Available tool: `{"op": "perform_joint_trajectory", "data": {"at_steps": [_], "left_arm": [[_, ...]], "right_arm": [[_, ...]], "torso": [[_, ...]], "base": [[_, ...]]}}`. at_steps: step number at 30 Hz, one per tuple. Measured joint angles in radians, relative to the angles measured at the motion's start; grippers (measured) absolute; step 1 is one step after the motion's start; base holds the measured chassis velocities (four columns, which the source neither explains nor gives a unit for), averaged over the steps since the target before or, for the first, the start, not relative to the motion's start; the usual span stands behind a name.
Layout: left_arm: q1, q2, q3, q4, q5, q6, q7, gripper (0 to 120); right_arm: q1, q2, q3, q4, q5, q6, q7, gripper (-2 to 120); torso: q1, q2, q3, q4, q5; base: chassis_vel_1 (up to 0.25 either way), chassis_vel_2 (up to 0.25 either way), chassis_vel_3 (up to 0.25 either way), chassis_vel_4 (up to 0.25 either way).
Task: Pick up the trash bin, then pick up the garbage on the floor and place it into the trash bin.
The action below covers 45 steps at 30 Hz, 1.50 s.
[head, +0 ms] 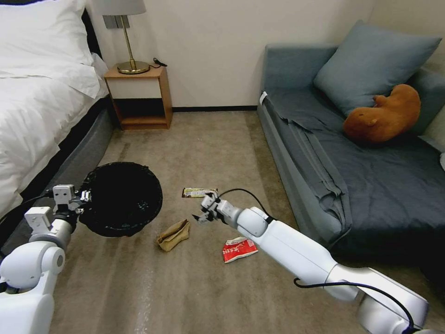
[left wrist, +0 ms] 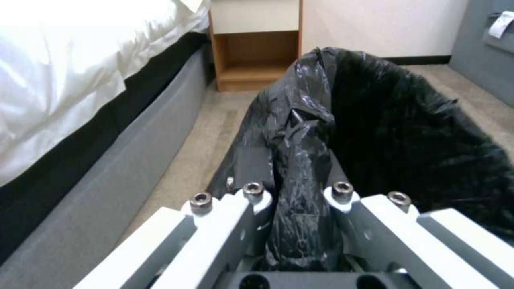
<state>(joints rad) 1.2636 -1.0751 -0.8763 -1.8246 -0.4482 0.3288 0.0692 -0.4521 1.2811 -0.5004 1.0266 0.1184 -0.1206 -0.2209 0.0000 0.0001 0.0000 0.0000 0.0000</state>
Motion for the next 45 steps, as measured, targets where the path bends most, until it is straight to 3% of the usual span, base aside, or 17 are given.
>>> {"op": "perform_joint_trajectory", "data": {"at_steps": [5, 17, 38, 42, 43, 45], "left_arm": [[0.01, 0.005, -0.012, -0.003, -0.005, 0.0, -0.001, 6], [-0.006, 0.012, -0.004, 0.001, -0.007, 0.006, -0.004, 6], [-0.015, -0.008, 0.008, 0.011, -0.001, 0.008, -0.007, 6], [-0.013, -0.004, 0.002, 0.01, -0.002, 0.007, -0.007, 6], [-0.013, -0.004, 0.002, 0.01, -0.002, 0.007, -0.007, 6], [-0.018, -0.008, 0.007, 0.012, -0.002, 0.007, -0.008, 6]], "right_arm": [[-0.024, -0.022, 0.014, -0.073, -0.065, 0.027, -0.033, 100], [-0.107, -0.148, 0.034, -0.029, -0.111, 0.008, -0.098, 100], [-0.113, -0.03, 0.085, -0.215, -0.222, 0.126, -0.134, 99], [-0.111, -0.002, 0.109, -0.289, -0.3, 0.175, -0.163, 80], [-0.111, -0.002, 0.109, -0.289, -0.3, 0.175, -0.163, 80], [-0.107, 0.005, 0.12, -0.314, -0.317, 0.191, -0.17, 67]], "torso": [[0.0, 0.0, 0.0, 0.0, 0.0], [0.0, 0.0, 0.0, -0.0005, 0.0002], [0.0, 0.0, 0.0, 0.0002, 0.0], [0.0, 0.0, 0.0, 0.0, 0.0], [0.0, 0.0, 0.0, 0.0, 0.0], [0.0, 0.0, 0.0, 0.0002, 0.0]], "base": [[0.0, 0.0, 0.0, 0.0], [0.0, 0.0, 0.0, 0.0], [0.0, 0.0, 0.0, 0.0], [0.0, 0.0, 0.0, 0.0], [0.0, 0.0, 0.0, 0.0], [0.0, 0.0, 0.0, 0.0]]}}
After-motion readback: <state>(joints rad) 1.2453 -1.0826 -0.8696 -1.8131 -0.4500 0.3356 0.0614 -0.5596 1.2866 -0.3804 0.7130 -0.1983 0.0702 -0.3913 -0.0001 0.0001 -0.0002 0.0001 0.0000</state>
